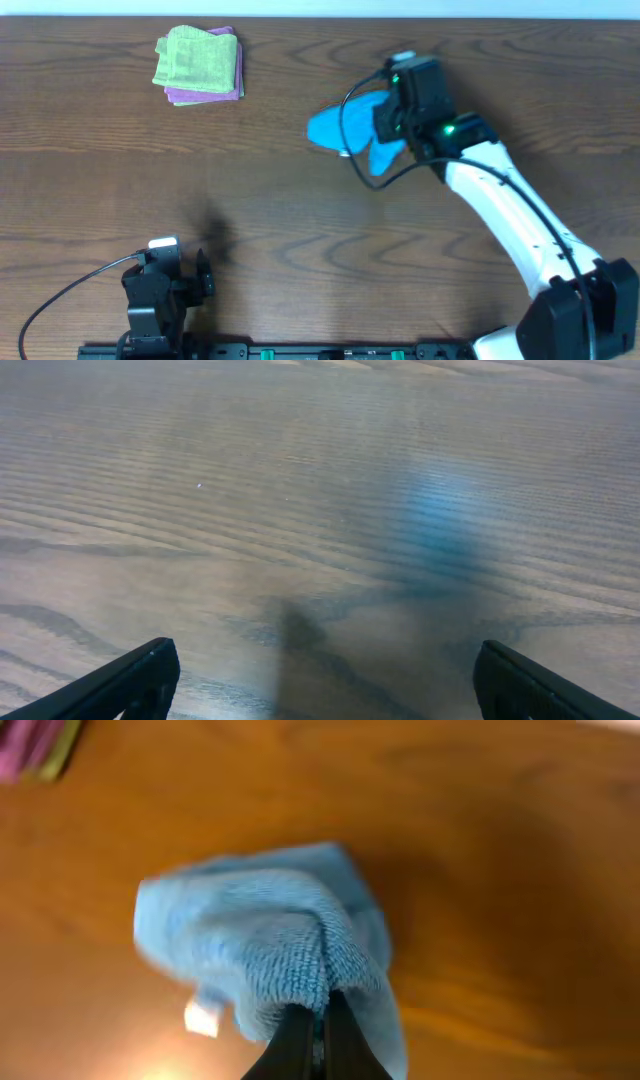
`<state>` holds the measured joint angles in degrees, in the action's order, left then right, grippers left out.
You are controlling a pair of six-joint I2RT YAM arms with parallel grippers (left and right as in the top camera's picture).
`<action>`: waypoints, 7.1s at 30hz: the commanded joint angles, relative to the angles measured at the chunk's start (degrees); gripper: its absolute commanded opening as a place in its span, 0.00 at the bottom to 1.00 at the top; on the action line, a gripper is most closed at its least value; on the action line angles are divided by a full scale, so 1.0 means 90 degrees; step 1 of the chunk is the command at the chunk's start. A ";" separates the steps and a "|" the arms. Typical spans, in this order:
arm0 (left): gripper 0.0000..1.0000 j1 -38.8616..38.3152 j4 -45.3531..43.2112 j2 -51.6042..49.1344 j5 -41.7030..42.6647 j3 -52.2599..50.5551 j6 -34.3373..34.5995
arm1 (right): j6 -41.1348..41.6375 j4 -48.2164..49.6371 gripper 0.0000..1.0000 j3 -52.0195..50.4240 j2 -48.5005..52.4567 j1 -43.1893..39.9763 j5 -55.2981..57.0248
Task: Fold the cloth
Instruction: 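Lift the blue cloth back up with the right gripper, then move the left gripper up to the hanging cloth and grasp its labeled corner, then release the cloth from the right gripper, leaving it in the left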
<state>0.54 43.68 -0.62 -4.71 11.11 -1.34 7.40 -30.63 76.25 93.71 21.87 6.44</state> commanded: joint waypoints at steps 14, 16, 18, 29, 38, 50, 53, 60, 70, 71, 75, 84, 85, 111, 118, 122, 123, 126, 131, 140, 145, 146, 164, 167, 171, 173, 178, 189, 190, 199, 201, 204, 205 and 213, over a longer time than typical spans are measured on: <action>0.95 -0.0019 0.0126 0.0041 0.0029 -0.0134 -0.0044 | -0.0119 -0.0964 0.01 0.0719 -0.0066 -0.0005 0.0284; 0.95 -0.0019 0.0126 0.0041 0.0029 -0.0134 -0.0044 | -0.0121 -0.0954 0.01 0.0719 -0.0066 -0.0005 0.0287; 0.95 -0.0019 0.0126 0.0041 0.0029 -0.0134 -0.0044 | -0.0143 -0.0959 0.02 0.0719 -0.0066 -0.0012 0.0287; 0.95 -0.0019 0.0126 0.0041 0.0029 -0.0134 -0.0044 | -0.0143 -0.1005 0.02 0.0719 -0.0066 -0.0005 0.0284; 0.95 -0.0019 0.0007 0.0041 0.0029 -0.0134 -0.0041 | -0.0216 -0.1022 0.02 0.0719 -0.0066 -0.0005 0.0284; 0.95 -0.0019 -0.1001 0.0041 0.3218 -0.0136 0.5763 | -0.0260 -0.1027 0.01 0.0719 -0.0066 -0.0005 0.0284; 0.95 -0.0019 -0.1804 0.0027 0.3713 -0.0136 0.5838 | -0.0260 -0.1027 0.02 0.0719 -0.0066 -0.0005 0.0284; 0.95 -0.0160 -0.2708 -0.1039 0.4464 -0.0134 0.6278 | -0.0257 -0.1022 0.01 0.0719 -0.0066 -0.0005 0.0282; 0.96 -0.2356 -0.5098 -0.4930 0.3942 0.0702 0.6188 | -0.0233 -0.0981 0.02 0.0719 -0.0066 -0.0005 0.0231; 0.95 -0.2589 -0.5088 -0.5270 0.3721 0.0884 0.6132 | -0.0231 -0.0976 0.01 0.0719 -0.0066 -0.0005 0.0231; 0.96 -0.3361 -0.5083 -0.6832 0.2970 0.1698 0.6307 | -0.0002 -0.0918 0.01 0.0750 -0.0068 -0.0005 0.0119; 0.95 -0.3563 -0.6739 -0.9109 0.2059 0.2613 0.6606 | 0.0801 -0.0612 0.02 0.0954 -0.0068 -0.0005 -0.0515; 0.96 -0.3563 -0.6992 -0.9270 0.1914 0.2630 0.6664 | 0.0814 -0.0563 0.02 0.0976 -0.0068 -0.0005 -0.0614; 0.95 -0.4214 -0.9612 -1.1727 -0.0546 0.4126 0.8969 | 0.0933 -0.0163 0.01 0.1030 -0.0068 0.0007 -0.0811; 0.95 -0.4362 -0.9471 -1.1776 -0.0969 0.4262 0.9537 | 0.0940 -0.0109 0.01 0.1030 -0.0068 0.0007 -0.0814; 0.95 -0.4447 -0.9377 -1.1803 -0.1394 0.4262 0.9534 | 0.1086 -0.0070 0.01 0.1030 -0.0092 0.0036 -0.0843; 0.95 -0.4444 -0.9377 -1.1803 -0.1411 0.4262 0.9534 | 0.1086 -0.0070 0.01 0.1030 -0.0107 0.0039 -0.0843; 0.95 -0.4444 -0.9379 -1.1803 -0.1506 0.4262 0.9539 | 0.1112 -0.0044 0.01 0.1030 -0.0194 0.0039 -0.0843; 0.95 -0.4444 -0.9466 -1.1803 -0.1620 0.4265 0.9721 | 0.1377 0.0063 0.01 0.1030 -0.0583 0.0039 -0.0843; 0.96 -0.4437 -1.0285 -1.1803 -0.1858 0.4493 0.9751 | 0.1702 0.0117 0.01 0.1030 -0.0933 0.0163 -0.0974; 0.95 -0.4437 -1.0605 -1.1803 -0.1916 0.4622 0.9772 | 0.1700 0.0036 0.02 0.1030 -0.0947 0.0413 -0.0957; 0.95 -0.4435 -1.0754 -1.1803 -0.1921 0.4619 0.9770 | 0.1700 -0.0039 0.02 0.1030 -0.0947 0.0432 -0.0831; 0.23 -0.4286 -1.0693 -1.1803 -0.1926 0.4619 0.9911 | 0.1695 -0.0287 0.01 0.1030 -0.1421 0.0437 -0.0381; 0.07 -0.4286 -1.0688 -1.1803 -0.1909 0.4619 0.9916 | 0.1698 -0.0282 0.02 0.1030 -0.1515 0.0437 -0.0328; 0.06 -0.4286 -1.0693 -1.1803 -0.1834 0.4619 1.0112 | 0.1698 -0.0291 0.02 0.1030 -0.1532 0.0440 -0.0420; 0.06 -0.4289 -1.0746 -1.1803 -0.1732 0.4619 1.0248 | 0.1698 -0.0291 0.01 0.1030 -0.1532 0.0442 -0.0517; 0.06 -0.4289 -1.1149 -1.1803 -0.1122 0.4619 1.0248 | 0.1452 -0.0644 0.01 0.1027 -0.1525 0.0406 -0.0262; 0.09 -0.4002 -1.0681 -1.1803 -0.0476 0.4617 0.9979 | 0.0272 -0.2217 0.99 0.1027 -0.0806 0.0374 0.0814; 0.09 -0.3973 -1.0647 -1.1803 -0.0437 0.4617 0.9959 | 0.0413 -0.2399 0.99 0.1027 -0.0726 0.0347 0.1049; 0.07 -0.3883 -1.0501 -1.1803 0.1032 0.4617 0.9449 | 0.0508 -0.3077 0.99 0.1020 -0.0566 -0.0126 0.0682; 0.07 -0.3842 -1.0496 -1.1803 0.1804 0.4617 0.9124 | 0.0316 -0.3366 0.99 0.0969 -0.0566 -0.0202 0.0177; 0.07 -0.3636 -0.9998 -1.1803 0.3271 0.4617 0.8456 | -0.0126 -0.3687 0.99 0.0789 -0.0566 -0.0296 -0.0510; 0.07 -0.3534 -0.9605 -1.1803 0.3636 0.4617 0.8269 | -0.0138 -0.3752 0.99 0.0687 -0.0566 -0.0333 -0.0624; 0.16 -0.2555 -0.7152 -1.1800 0.4877 0.4617 0.6387 | 0.0534 -0.3271 0.99 -0.1052 -0.0566 -0.0964 -0.1829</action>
<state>-24.25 -21.43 -106.39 32.62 52.12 64.47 9.21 -61.10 71.05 88.84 15.42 -3.86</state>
